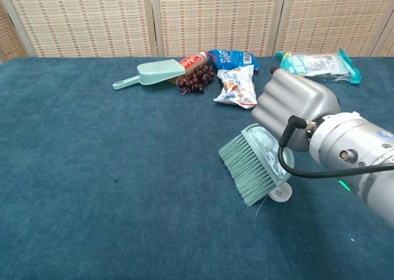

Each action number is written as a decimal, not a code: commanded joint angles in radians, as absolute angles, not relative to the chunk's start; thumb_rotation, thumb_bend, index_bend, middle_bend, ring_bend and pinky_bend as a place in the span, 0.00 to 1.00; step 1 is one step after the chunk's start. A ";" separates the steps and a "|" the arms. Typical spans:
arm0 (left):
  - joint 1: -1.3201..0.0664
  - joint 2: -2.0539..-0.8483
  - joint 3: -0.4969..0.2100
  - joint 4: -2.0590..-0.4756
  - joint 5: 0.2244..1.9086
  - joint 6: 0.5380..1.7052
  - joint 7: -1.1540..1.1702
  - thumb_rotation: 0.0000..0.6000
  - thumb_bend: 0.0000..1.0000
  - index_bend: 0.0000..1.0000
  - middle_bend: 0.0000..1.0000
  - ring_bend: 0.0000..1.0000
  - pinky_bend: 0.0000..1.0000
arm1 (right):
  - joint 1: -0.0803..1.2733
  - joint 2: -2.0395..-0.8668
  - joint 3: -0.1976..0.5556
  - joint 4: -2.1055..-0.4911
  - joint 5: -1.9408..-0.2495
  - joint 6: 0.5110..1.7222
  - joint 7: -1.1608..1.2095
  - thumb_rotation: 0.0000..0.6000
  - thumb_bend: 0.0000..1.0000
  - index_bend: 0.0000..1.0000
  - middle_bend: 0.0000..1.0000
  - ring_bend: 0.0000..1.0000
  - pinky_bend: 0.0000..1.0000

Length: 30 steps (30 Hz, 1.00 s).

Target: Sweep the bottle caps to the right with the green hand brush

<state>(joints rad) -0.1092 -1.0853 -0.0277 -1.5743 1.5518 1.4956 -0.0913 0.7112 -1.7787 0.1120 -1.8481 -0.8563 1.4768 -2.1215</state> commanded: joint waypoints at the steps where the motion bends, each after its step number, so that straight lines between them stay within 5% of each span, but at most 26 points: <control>1: -0.109 -1.086 -0.028 -1.574 1.551 1.496 -0.090 1.00 0.46 0.00 0.00 0.00 0.01 | 0.717 -1.756 0.099 -1.837 -0.840 1.488 -2.101 1.00 0.52 0.94 0.87 0.58 0.16; 30: -0.120 -1.108 -0.027 -1.577 1.532 1.465 -0.027 1.00 0.46 0.00 0.00 0.00 0.01 | 0.690 -1.517 -0.013 -1.657 -0.722 1.425 -1.769 1.00 0.52 0.94 0.87 0.58 0.16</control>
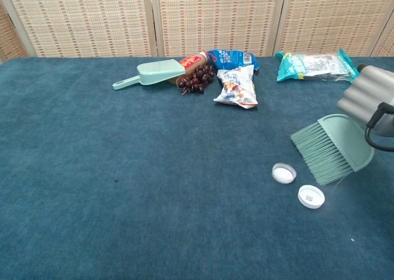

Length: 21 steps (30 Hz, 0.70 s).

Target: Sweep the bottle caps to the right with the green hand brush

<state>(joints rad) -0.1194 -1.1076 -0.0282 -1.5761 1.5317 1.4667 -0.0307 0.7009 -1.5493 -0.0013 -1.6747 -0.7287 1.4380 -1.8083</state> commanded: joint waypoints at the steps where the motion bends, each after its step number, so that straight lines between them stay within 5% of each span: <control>1: -0.120 -1.109 -0.027 -1.577 1.532 1.464 -0.025 1.00 0.46 0.00 0.00 0.00 0.01 | 0.687 -1.507 -0.015 -1.654 -0.721 1.422 -1.755 1.00 0.52 0.94 0.87 0.58 0.16; 13: -0.126 -1.118 -0.026 -1.578 1.527 1.452 -0.002 1.00 0.46 0.00 0.00 0.00 0.01 | 0.631 -1.389 -0.054 -1.539 -0.699 1.347 -1.566 1.00 0.52 0.94 0.87 0.58 0.16; 21: -0.130 -1.126 -0.024 -1.581 1.523 1.443 0.017 1.00 0.46 0.00 0.00 0.00 0.01 | 0.610 -1.245 -0.032 -1.712 -0.854 1.370 -1.355 1.00 0.52 0.94 0.87 0.58 0.16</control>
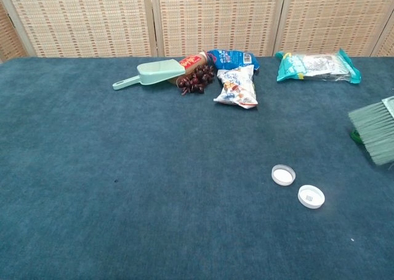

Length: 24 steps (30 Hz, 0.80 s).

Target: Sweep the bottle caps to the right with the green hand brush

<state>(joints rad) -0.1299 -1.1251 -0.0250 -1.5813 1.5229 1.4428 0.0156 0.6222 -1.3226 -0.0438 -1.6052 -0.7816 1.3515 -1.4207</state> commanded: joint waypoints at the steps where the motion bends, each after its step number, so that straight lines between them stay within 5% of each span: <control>1: -0.130 -1.126 -0.024 -1.581 1.524 1.444 0.016 1.00 0.46 0.00 0.00 0.00 0.01 | 0.610 -1.232 -0.030 -1.739 -0.867 1.376 -1.349 1.00 0.52 0.94 0.87 0.58 0.16; 11: -0.123 -1.116 -0.024 -1.581 1.529 1.460 -0.009 1.00 0.46 0.00 0.00 0.00 0.01 | 0.674 -1.281 -0.022 -1.966 -0.932 1.388 -1.474 1.00 0.52 0.94 0.87 0.58 0.16; 24: -0.122 -1.104 -0.025 -1.574 1.535 1.465 -0.042 1.00 0.46 0.00 0.00 0.00 0.01 | 0.748 -1.561 -0.074 -1.919 -0.926 1.445 -1.826 1.00 0.52 0.94 0.87 0.58 0.16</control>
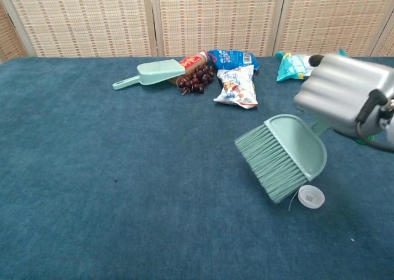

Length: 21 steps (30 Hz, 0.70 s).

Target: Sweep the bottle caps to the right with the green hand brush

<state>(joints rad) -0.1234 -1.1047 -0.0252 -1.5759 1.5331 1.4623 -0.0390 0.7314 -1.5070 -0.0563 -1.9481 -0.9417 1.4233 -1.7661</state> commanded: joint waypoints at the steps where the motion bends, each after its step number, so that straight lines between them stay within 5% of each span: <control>1: -0.122 -1.104 -0.025 -1.573 1.537 1.467 -0.043 1.00 0.46 0.00 0.00 0.00 0.01 | 0.749 -1.572 -0.076 -1.909 -0.921 1.450 -1.840 1.00 0.52 0.94 0.87 0.58 0.16; 21: -0.122 -1.110 -0.024 -1.580 1.536 1.466 -0.024 1.00 0.46 0.00 0.00 0.00 0.01 | 0.733 -1.553 -0.145 -1.772 -0.869 1.488 -1.892 1.00 0.52 0.94 0.87 0.58 0.16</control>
<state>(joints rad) -0.1216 -1.1097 -0.0227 -1.5802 1.5376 1.4671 -0.0243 0.7363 -1.5580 -0.1396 -1.7801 -0.8719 1.4887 -1.8960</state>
